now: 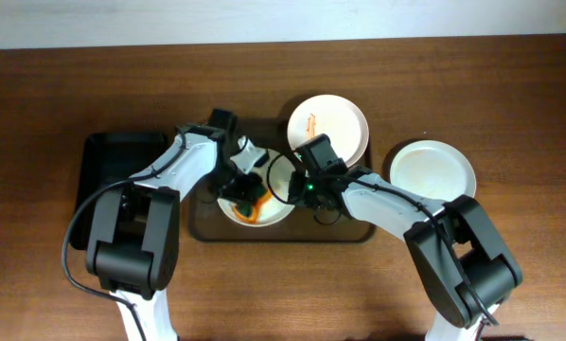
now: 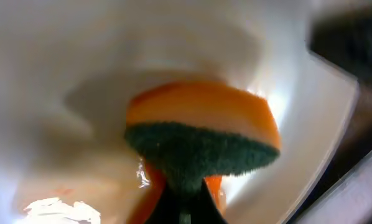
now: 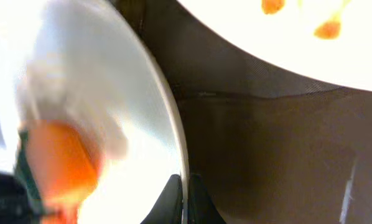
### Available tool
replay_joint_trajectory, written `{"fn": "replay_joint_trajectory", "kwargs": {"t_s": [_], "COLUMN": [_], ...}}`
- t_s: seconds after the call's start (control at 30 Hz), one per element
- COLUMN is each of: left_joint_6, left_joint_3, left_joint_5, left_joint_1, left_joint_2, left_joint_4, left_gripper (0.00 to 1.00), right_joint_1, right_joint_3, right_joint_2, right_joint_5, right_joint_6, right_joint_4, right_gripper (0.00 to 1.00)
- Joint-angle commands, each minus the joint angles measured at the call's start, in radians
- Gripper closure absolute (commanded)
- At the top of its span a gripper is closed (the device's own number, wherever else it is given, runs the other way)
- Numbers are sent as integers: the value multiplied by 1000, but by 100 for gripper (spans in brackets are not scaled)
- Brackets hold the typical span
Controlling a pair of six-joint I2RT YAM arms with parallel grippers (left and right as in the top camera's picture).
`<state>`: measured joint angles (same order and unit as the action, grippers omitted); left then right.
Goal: Clean dirty plates on tray and stack at the side
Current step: 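Scrub the bottom plate with the sponge while the right gripper holds it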
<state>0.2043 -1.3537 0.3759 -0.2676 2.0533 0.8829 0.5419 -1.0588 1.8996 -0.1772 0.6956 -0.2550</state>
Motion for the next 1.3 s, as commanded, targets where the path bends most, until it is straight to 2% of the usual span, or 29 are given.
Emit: {"fn": "replay_joint_trajectory", "kwargs": {"t_s": [0.0,0.03,0.13,0.2,0.23,0.27,0.33,0.4,0.43,0.57,0.63,0.7,0.77,0.83,0.9,0.97,1.03,1.13,1.2,1.27], "left_joint_6": [-333,-378,-483,-503,-482,-401,-113,126,201,322,323,175,-53,-300,-561,-730,-751,-753,-748,-656], "left_joint_3": [22,22,22,21,21,21,22,22,22,22,22,22,22,22,22,21,21,-43,-104,-153], "left_joint_5": [-397,-445,-587,-644,-615,-529,-264,-32,35,196,284,350,299,174,-36,-250,-315,-467,-529,-568], "left_joint_1": [12,12,12,12,12,12,13,13,13,13,13,13,13,20,26,26,26,26,26,26], "left_joint_2": [60,60,60,60,60,60,60,60,60,60,60,60,60,60,60,60,60,55,50,50], "left_joint_4": [-172,-239,-310,-341,-314,-259,-122,-23,10,108,129,108,33,-55,-148,-203,-250,-232,-167,-42], "left_gripper": [100,100,100,100,100,100,100,100,100,100,100,100,100,100,100,100,100,100,100,100], "right_joint_1": [5,5,5,5,5,5,5,5,5,5,5,5,5,5,5,5,5,6,6,6], "right_joint_3": [8,8,8,8,8,8,8,8,8,8,8,8,8,8,8,8,8,8,8,8], "right_joint_2": [31,31,31,32,32,32,32,32,32,32,32,32,32,32,32,32,32,32,32,32], "right_joint_5": [-14,-14,-14,-14,-14,-14,-14,-14,-14,-14,-14,-14,-15,-15,-15,-15,-15,-15,-15,-15], "right_joint_6": [-7,-7,-7,-7,-7,-7,-7,-7,-7,-7,-7,-7,-7,-7,-7,-7,-7,-7,-7,-7], "right_joint_4": [-17,-17,-18,-18,-18,-18,-18,-18,-18,-18,-18,-18,-18,-24,-25,-30,-32,-32,-33,-32], "right_gripper": [96,96,96,96,96,96,96,96,96,96,96,96,96,96,96,96,96,96,96,96]}}
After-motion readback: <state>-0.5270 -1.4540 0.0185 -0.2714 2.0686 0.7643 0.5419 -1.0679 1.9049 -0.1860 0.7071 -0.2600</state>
